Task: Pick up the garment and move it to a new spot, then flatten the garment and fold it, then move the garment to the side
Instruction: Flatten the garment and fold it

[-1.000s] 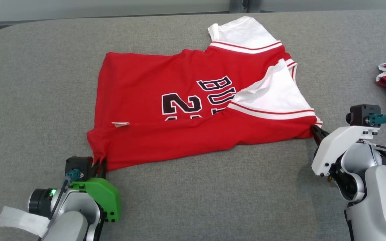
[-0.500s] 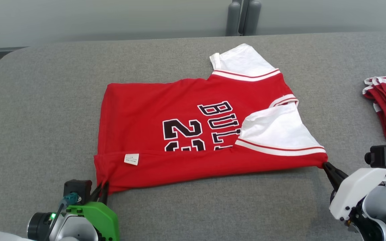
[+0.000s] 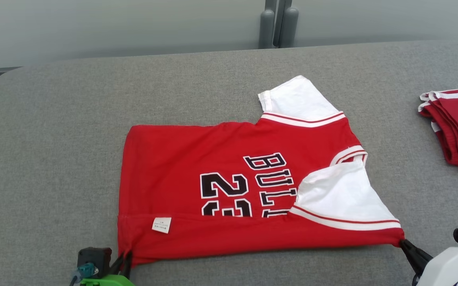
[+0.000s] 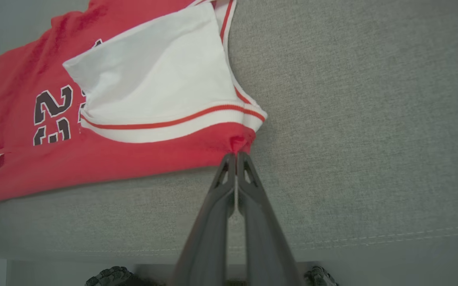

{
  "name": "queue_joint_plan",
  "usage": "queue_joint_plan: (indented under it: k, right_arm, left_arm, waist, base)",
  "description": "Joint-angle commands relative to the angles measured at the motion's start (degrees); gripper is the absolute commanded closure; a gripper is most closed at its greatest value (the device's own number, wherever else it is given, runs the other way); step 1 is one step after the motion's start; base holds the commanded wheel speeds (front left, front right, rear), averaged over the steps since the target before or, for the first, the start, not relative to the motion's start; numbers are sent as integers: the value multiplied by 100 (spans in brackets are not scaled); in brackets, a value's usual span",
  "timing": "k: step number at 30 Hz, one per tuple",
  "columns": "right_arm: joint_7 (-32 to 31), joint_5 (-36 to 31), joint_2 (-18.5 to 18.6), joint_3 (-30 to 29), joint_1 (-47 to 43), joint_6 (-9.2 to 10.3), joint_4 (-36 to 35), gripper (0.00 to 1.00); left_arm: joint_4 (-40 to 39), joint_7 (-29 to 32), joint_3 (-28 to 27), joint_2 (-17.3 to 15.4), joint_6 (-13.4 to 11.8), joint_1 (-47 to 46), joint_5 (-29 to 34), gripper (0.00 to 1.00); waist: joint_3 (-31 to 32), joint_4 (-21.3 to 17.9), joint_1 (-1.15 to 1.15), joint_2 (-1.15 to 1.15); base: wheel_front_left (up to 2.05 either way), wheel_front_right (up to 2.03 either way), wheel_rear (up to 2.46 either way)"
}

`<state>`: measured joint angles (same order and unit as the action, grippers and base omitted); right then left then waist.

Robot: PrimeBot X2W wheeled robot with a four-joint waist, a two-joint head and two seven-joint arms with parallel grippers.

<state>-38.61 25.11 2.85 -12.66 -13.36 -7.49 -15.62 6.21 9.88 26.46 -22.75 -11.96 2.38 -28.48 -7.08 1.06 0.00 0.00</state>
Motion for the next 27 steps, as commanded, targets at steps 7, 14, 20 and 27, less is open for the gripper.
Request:
queue_joint_plan:
  k: [7, 14, 20, 27]
  right_arm:
    - [209, 156, 13, -115, -404, 2, 185, 100]
    - [287, 348, 11, 59, -468, 1, 355, 0]
    - [691, 93, 10, -64, -435, 1, 571, 0]
    - [1676, 244, 11, 92, -21, 1, 1068, 0]
  left_arm:
    - [-145, -38, 28, 1, -141, 350, -73, 100]
    - [3, -164, 61, 166, -166, 424, -160, 0]
    - [76, -752, -103, 277, -271, 383, -88, 0]
    - [68, -1806, -448, 570, -177, 204, -280, 0]
  waist:
    - [59, 59, 0, 0]
    - [135, 91, 0, 0]
    - [286, 146, 0, 0]
    - [495, 209, 0, 0]
  base:
    - [0, 0, 0]
    - [0, 0, 0]
    - [0, 0, 0]
    - [0, 0, 0]
